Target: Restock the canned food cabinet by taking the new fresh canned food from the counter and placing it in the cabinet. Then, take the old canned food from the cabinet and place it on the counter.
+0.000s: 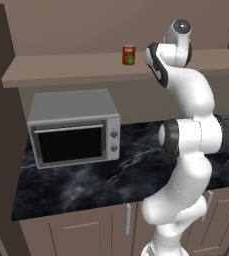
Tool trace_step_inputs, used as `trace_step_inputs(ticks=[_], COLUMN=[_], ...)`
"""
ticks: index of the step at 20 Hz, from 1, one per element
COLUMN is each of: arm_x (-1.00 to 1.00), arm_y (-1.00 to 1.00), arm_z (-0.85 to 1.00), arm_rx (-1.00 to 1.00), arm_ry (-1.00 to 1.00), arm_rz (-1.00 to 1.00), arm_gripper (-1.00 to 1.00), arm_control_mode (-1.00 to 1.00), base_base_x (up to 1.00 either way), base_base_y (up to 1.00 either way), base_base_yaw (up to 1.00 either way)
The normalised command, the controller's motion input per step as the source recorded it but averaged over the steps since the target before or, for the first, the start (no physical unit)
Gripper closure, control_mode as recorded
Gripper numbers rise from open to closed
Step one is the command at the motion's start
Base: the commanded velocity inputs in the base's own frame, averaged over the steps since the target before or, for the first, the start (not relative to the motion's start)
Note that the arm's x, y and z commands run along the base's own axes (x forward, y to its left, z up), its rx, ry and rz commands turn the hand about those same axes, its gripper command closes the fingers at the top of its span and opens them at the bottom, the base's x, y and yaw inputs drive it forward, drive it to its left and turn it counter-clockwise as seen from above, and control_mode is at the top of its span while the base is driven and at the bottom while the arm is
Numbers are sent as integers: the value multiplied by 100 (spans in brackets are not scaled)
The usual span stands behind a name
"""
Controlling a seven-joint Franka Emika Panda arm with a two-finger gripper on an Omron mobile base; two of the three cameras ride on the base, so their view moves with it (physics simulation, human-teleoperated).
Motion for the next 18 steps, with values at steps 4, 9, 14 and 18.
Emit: trace_step_inputs(ticks=[4, 9, 14, 18], arm_x=[-67, -100, -100, -100], arm_y=[-7, -29, -55, -69], arm_z=[0, 0, 16, 15], arm_rx=[0, 3, 7, 2], arm_ry=[-2, -16, -18, -3], arm_rz=[2, 7, 6, 8], arm_gripper=[100, 100, 100, 100], arm_control_mode=[-100, -100, -100, -100], base_base_x=[0, 0, 0, 0], base_base_y=[0, 0, 0, 0], base_base_yaw=[0, 0, 0, 0])
